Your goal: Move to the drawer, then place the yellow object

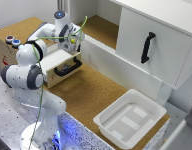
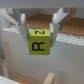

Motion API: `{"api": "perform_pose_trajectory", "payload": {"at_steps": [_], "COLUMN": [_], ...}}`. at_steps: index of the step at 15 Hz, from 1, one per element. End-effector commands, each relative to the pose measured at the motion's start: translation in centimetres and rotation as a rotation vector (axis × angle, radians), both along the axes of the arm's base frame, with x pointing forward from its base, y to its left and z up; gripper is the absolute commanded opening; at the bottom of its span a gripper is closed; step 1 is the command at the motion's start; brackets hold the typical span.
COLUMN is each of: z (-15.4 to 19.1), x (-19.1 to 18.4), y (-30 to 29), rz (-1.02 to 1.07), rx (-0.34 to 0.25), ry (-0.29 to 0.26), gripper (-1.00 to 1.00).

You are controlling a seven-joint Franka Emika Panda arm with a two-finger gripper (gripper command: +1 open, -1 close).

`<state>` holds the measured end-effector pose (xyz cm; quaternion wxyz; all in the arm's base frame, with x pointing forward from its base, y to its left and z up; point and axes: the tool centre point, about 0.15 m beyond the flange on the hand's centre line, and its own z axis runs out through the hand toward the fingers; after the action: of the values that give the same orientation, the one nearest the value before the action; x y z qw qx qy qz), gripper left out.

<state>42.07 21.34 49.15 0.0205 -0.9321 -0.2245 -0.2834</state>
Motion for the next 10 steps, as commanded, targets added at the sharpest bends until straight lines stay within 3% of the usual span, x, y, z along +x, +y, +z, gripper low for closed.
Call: {"api": "perform_pose_trajectory", "payload": {"at_steps": [1,6,10], "z": [-3.9,-7.8,-9.5], "x": [2.3,-0.9,-4.8], "y": [7.3,9.0,6.6], "rz": [0.173,0.437,0.559], "rx": [-0.015,-0.075,-0.043], "ry": [0.074,0.182,0.264], "gripper": [-1.00,-1.00,-1.00]}}
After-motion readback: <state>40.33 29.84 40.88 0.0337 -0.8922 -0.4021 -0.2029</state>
